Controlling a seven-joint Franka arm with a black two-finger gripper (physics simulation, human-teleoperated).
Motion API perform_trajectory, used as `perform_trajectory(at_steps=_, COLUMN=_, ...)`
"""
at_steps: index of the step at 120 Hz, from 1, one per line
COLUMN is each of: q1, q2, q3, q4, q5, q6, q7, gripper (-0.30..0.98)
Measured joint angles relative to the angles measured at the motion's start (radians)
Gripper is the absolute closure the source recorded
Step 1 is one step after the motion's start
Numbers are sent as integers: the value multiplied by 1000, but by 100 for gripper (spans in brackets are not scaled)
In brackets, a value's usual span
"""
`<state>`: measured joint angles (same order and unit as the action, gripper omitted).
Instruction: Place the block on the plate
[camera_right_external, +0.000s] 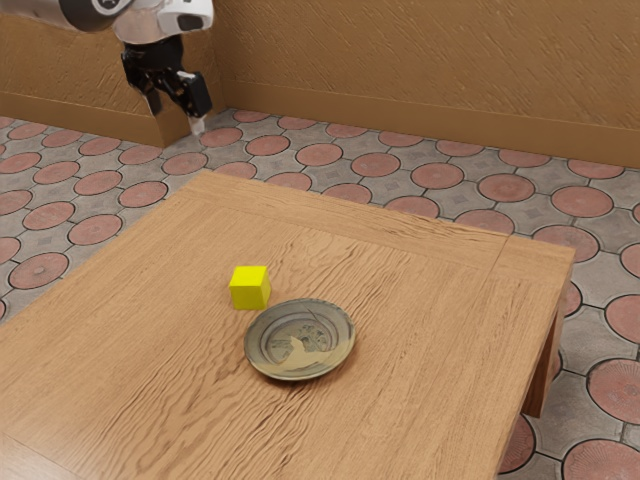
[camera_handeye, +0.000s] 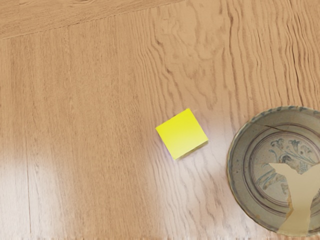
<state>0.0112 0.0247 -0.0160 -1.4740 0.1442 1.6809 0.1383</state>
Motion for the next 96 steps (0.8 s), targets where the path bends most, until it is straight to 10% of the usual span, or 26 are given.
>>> perform_trajectory(at_steps=96, q1=-15, q2=369, q3=77, q4=-148, q5=-175, q6=243, q7=-304, gripper=0)
